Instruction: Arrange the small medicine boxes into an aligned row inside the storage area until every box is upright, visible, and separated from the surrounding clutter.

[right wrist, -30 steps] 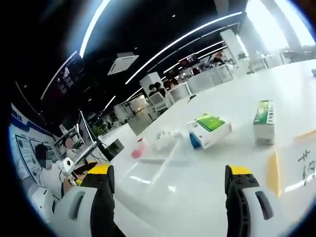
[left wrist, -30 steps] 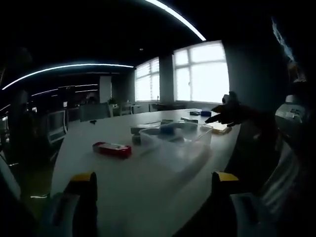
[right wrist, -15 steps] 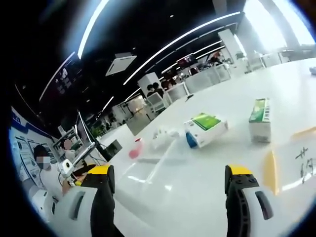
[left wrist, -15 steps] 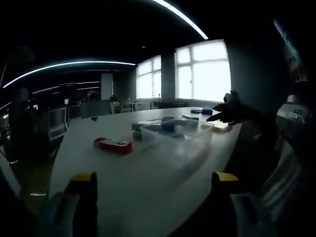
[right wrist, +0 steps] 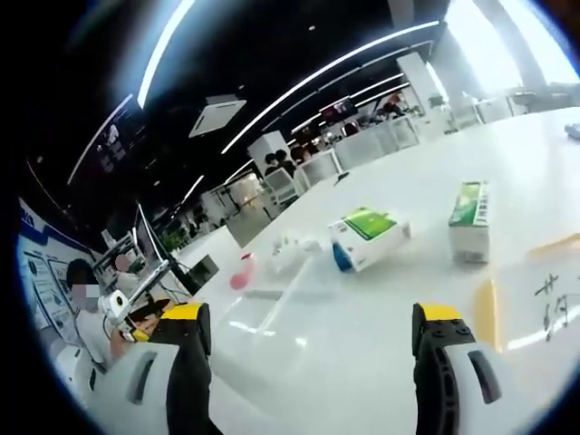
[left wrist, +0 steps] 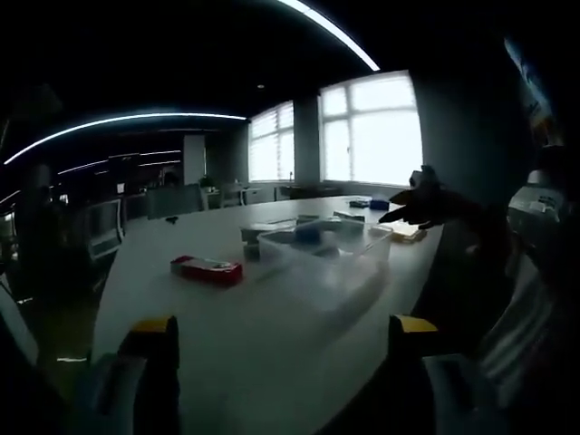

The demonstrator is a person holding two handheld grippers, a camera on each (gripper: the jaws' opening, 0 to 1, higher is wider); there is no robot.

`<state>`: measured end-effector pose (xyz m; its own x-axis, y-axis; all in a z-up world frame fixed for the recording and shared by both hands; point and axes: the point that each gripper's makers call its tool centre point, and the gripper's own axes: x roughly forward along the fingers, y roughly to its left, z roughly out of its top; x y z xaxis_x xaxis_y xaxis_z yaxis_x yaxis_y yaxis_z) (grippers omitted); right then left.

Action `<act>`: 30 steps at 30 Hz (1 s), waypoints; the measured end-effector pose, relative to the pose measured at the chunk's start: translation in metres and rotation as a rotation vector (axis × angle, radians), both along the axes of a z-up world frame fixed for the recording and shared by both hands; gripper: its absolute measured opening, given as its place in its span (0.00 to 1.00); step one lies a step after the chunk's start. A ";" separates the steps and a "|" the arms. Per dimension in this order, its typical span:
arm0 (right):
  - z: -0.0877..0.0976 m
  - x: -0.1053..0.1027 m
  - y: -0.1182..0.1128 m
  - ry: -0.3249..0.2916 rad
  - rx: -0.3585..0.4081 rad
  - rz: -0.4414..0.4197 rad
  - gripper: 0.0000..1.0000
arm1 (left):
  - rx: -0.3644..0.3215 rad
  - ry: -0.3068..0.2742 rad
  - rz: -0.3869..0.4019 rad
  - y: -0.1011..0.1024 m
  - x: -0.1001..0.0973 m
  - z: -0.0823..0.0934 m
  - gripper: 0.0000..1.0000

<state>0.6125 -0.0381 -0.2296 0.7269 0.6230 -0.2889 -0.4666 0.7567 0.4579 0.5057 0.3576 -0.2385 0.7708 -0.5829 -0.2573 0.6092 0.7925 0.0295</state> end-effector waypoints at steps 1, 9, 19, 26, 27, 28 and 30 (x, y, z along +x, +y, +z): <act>-0.001 0.000 0.000 0.005 -0.002 0.001 0.90 | -0.002 -0.002 0.001 0.000 0.000 0.001 0.96; 0.003 0.003 0.000 -0.003 -0.009 0.001 0.90 | 0.008 0.006 0.011 0.003 0.001 -0.001 0.96; 0.001 0.009 -0.001 -0.001 -0.017 -0.001 0.90 | 0.007 0.003 -0.003 -0.004 0.007 0.001 0.96; -0.001 0.008 -0.008 -0.004 -0.015 -0.002 0.89 | 0.017 0.009 -0.005 -0.006 0.005 -0.001 0.96; 0.000 0.008 -0.008 -0.006 -0.014 -0.004 0.89 | 0.013 0.004 -0.006 -0.006 0.005 0.000 0.96; 0.000 0.008 -0.009 -0.007 -0.015 -0.004 0.89 | 0.009 0.001 -0.008 -0.007 0.005 0.001 0.96; 0.001 0.007 -0.010 -0.009 -0.020 -0.008 0.89 | 0.007 0.001 -0.009 -0.008 0.005 0.002 0.96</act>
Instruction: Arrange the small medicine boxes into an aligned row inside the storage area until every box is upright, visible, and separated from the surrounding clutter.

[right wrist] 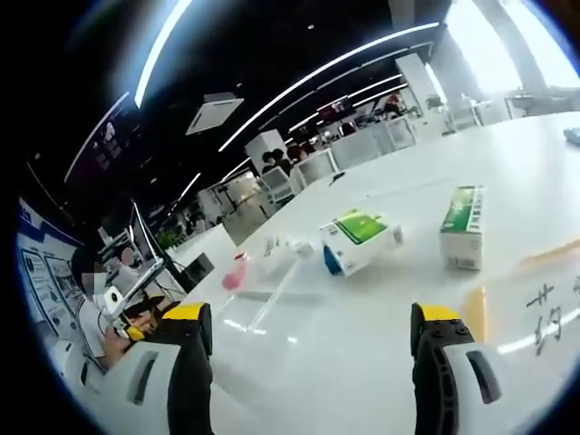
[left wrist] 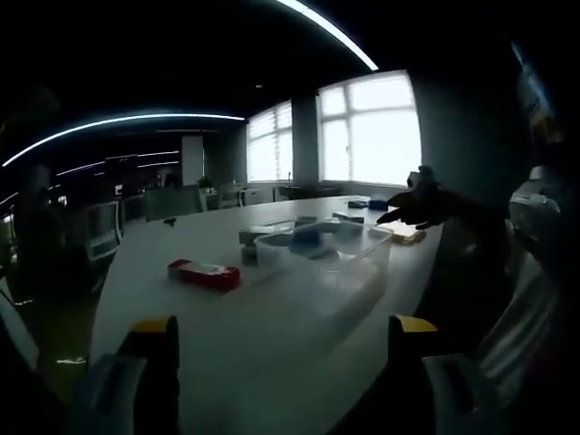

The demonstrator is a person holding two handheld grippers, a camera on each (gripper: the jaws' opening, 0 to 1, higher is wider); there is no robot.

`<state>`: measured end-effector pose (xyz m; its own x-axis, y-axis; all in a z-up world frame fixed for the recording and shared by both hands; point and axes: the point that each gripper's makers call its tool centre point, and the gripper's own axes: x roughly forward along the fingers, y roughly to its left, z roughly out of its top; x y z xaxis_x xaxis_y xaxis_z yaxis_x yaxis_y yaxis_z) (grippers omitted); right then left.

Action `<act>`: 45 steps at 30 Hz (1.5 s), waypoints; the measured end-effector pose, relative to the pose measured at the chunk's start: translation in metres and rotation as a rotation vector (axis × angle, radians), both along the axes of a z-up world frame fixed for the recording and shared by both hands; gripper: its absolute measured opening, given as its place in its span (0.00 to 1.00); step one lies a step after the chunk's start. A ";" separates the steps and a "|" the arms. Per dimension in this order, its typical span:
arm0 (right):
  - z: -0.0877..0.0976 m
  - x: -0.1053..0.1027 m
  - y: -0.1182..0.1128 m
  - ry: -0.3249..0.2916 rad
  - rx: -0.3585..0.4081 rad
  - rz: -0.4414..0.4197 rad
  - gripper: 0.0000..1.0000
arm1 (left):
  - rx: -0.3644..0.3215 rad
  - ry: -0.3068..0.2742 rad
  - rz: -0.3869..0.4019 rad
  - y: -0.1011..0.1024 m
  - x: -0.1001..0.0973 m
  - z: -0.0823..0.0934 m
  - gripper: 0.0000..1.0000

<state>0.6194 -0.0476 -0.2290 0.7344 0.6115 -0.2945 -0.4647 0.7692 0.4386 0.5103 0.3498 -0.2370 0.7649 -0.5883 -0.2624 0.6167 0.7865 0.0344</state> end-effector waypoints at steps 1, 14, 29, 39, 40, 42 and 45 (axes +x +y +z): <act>0.001 0.000 -0.002 -0.002 -0.001 -0.002 0.89 | 0.006 0.003 0.000 0.000 0.000 -0.001 0.96; 0.005 0.000 -0.005 -0.004 -0.017 -0.011 0.89 | 0.011 -0.007 -0.005 -0.002 0.002 0.003 0.96; 0.015 0.008 0.002 -0.008 -0.032 -0.003 0.88 | -0.003 -0.009 0.000 0.001 -0.001 0.001 0.96; 0.020 0.006 0.007 -0.022 -0.038 0.005 0.88 | -0.010 -0.011 0.000 0.002 -0.001 0.001 0.96; 0.021 0.007 0.007 -0.023 -0.037 0.005 0.88 | -0.009 -0.011 0.000 0.002 -0.001 0.001 0.96; 0.021 0.008 0.005 -0.023 -0.035 0.000 0.88 | -0.009 -0.018 0.000 0.001 -0.002 0.003 0.96; 0.019 0.011 0.000 -0.019 -0.032 -0.009 0.88 | -0.013 -0.028 -0.002 0.000 -0.002 0.006 0.96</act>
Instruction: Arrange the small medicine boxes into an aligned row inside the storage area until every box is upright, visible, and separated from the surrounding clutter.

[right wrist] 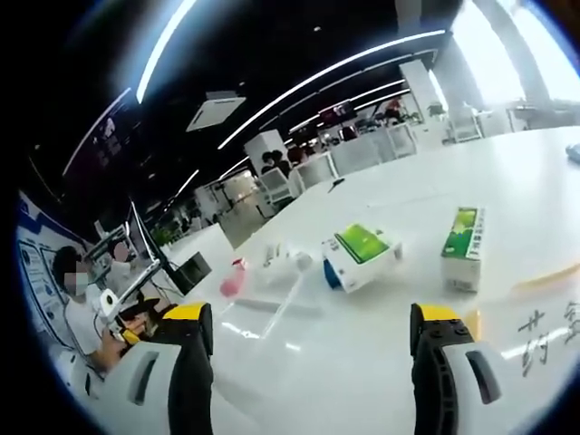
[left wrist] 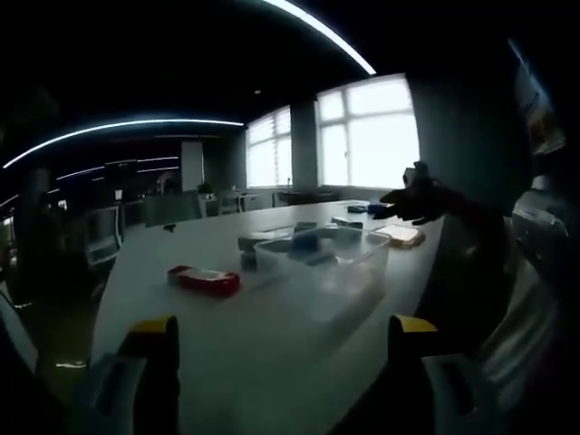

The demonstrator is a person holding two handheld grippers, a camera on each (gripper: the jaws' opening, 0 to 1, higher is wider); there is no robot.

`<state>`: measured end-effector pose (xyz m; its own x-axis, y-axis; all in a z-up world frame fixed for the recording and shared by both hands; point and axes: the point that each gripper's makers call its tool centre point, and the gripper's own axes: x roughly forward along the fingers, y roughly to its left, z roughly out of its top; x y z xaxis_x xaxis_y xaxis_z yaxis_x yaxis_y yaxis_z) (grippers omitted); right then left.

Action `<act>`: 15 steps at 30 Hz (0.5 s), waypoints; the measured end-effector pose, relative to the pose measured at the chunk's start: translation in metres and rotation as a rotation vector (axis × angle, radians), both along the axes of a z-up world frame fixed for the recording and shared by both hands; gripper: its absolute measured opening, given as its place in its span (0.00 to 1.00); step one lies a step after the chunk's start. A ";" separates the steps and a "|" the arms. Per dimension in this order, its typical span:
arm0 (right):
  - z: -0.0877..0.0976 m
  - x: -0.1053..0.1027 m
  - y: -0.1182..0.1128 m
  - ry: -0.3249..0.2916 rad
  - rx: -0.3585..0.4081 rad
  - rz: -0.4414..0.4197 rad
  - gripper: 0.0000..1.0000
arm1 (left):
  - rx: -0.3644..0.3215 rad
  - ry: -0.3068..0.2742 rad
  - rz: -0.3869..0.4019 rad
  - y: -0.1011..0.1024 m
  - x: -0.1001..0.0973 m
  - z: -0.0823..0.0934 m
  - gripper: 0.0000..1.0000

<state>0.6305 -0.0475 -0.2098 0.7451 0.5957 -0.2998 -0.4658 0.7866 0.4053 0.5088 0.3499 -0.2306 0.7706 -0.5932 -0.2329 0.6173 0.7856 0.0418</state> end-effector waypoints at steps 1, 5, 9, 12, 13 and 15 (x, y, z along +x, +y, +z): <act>-0.001 0.000 0.000 0.004 0.002 -0.002 0.88 | -0.003 -0.001 -0.001 0.000 0.000 0.000 0.96; -0.001 -0.002 0.002 0.003 0.002 0.002 0.88 | -0.001 0.002 -0.008 -0.003 -0.001 0.000 0.96; -0.002 -0.002 0.001 0.005 0.011 -0.004 0.88 | 0.010 0.002 -0.006 -0.002 -0.002 0.000 0.96; -0.001 -0.002 0.000 0.010 0.018 -0.011 0.88 | 0.003 -0.003 -0.001 0.000 -0.003 0.002 0.96; -0.001 -0.002 0.000 0.010 0.019 -0.011 0.88 | 0.003 -0.004 0.000 0.000 -0.003 0.002 0.96; 0.000 -0.004 0.002 0.009 0.009 -0.005 0.88 | 0.011 -0.002 -0.007 -0.001 -0.003 0.002 0.96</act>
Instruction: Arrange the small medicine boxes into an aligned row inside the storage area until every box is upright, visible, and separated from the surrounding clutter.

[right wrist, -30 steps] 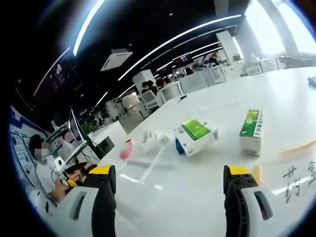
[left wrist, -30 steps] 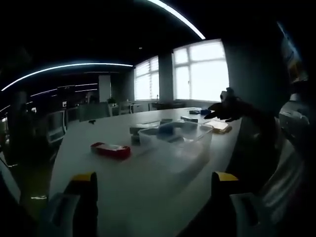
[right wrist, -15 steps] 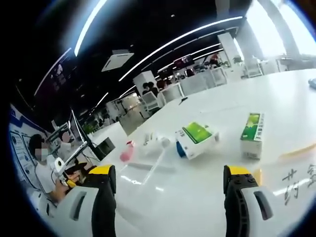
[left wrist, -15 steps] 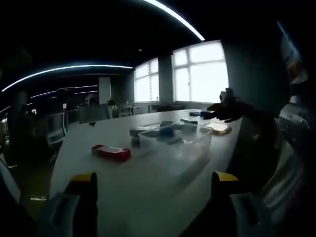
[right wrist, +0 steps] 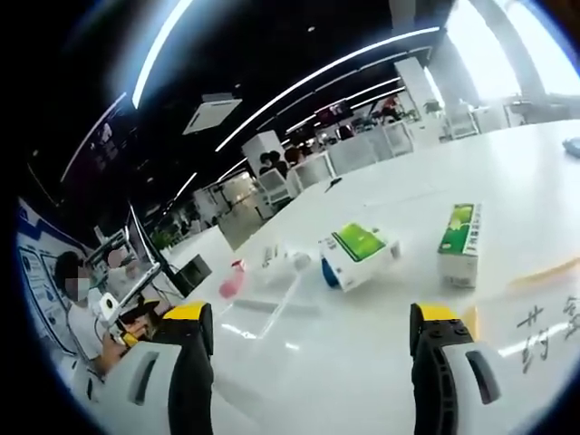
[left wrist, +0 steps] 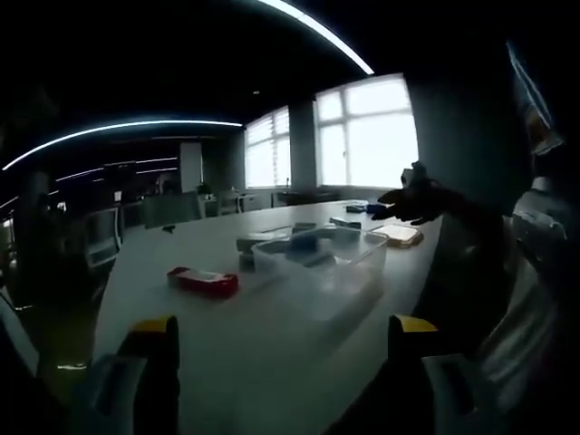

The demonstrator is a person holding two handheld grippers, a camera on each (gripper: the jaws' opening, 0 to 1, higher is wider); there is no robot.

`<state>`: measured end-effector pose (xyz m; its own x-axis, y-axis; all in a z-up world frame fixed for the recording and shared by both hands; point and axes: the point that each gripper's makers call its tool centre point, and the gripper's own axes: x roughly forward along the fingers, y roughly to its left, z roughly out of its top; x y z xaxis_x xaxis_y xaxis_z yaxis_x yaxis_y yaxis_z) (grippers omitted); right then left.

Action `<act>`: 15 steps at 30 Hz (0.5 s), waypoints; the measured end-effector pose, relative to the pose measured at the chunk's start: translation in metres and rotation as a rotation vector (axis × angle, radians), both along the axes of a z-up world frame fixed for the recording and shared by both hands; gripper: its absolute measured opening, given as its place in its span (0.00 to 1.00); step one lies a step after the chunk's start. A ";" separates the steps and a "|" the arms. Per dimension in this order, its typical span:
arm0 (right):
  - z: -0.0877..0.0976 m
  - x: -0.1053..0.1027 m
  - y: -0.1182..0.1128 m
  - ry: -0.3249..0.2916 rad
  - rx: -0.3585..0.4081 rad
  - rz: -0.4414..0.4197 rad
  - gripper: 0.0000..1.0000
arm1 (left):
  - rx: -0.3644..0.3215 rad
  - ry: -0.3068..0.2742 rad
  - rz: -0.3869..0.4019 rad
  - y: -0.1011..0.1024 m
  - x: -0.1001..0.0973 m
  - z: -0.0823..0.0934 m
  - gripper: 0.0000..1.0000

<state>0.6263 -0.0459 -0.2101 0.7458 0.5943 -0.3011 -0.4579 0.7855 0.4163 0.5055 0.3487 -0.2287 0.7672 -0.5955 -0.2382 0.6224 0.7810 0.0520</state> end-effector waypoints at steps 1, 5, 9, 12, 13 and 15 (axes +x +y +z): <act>0.000 0.000 0.000 0.000 -0.002 0.000 0.88 | 0.003 0.000 -0.003 0.000 0.001 0.000 0.96; 0.000 0.003 -0.002 -0.002 0.008 -0.006 0.88 | 0.012 -0.003 -0.005 0.000 0.003 0.003 0.96; -0.005 0.007 -0.006 0.010 0.006 -0.011 0.88 | 0.022 -0.013 -0.007 -0.001 0.007 0.008 0.96; -0.006 0.010 -0.008 0.015 0.000 -0.018 0.87 | 0.023 -0.023 -0.011 -0.002 0.007 0.012 0.96; -0.005 0.010 -0.009 0.014 0.001 -0.018 0.87 | 0.023 -0.025 -0.013 -0.003 0.007 0.013 0.96; -0.004 0.011 -0.009 0.013 0.004 -0.022 0.87 | 0.027 -0.029 -0.015 -0.003 0.007 0.014 0.96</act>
<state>0.6370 -0.0548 -0.2145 0.7548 0.5789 -0.3085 -0.4351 0.7937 0.4250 0.5125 0.3458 -0.2146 0.7650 -0.6007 -0.2322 0.6319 0.7697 0.0906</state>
